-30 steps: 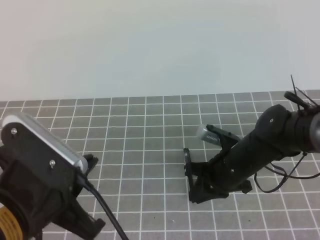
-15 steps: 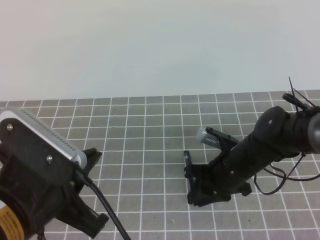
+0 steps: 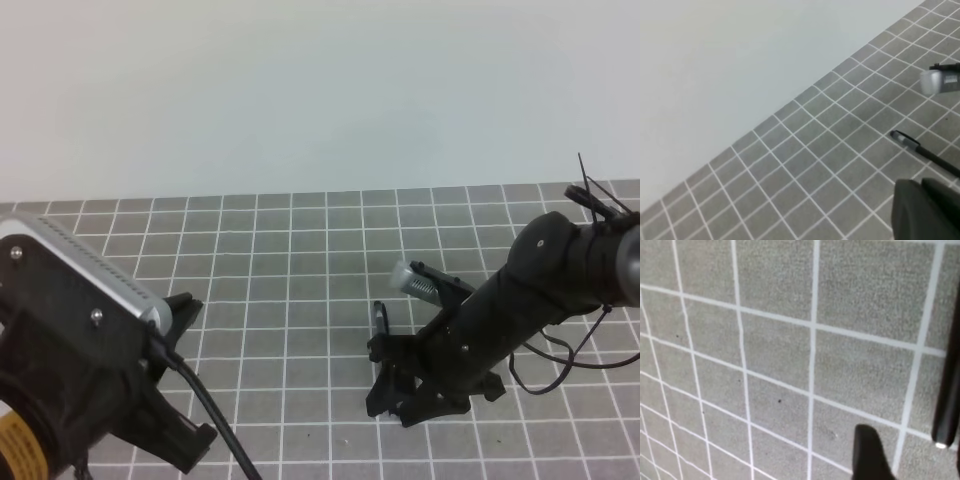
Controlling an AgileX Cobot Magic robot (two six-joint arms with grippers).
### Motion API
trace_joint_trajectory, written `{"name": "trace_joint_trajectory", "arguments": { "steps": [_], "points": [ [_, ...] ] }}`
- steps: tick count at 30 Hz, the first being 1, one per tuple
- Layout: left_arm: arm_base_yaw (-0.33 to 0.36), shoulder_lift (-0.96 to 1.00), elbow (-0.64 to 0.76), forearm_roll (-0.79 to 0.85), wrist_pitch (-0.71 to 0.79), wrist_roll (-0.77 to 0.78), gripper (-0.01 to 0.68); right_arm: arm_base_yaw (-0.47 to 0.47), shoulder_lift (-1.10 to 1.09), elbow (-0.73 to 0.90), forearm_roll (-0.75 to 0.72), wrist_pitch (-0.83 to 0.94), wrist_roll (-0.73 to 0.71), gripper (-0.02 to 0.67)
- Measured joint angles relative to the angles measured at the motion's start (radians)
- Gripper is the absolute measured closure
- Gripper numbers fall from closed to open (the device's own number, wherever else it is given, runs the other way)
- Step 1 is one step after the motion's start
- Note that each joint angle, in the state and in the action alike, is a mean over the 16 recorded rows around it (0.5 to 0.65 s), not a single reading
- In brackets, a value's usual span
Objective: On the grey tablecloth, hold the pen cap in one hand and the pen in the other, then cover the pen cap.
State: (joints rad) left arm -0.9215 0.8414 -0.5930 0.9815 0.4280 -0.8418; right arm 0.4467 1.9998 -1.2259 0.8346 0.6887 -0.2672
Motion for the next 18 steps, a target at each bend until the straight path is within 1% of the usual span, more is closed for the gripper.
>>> {"name": "trace_joint_trajectory", "arguments": {
  "steps": [7, 18],
  "points": [
    [0.000, 0.000, 0.000, 0.058, -0.002, -0.019, 0.673, 0.000, -0.010, 0.000, -0.029, 0.014, 0.008, 0.251],
    [0.000, 0.000, 0.000, 0.160, -0.023, -0.043, 0.673, 0.000, -0.076, 0.000, -0.140, 0.022, 0.038, 0.246]
  ]
}}
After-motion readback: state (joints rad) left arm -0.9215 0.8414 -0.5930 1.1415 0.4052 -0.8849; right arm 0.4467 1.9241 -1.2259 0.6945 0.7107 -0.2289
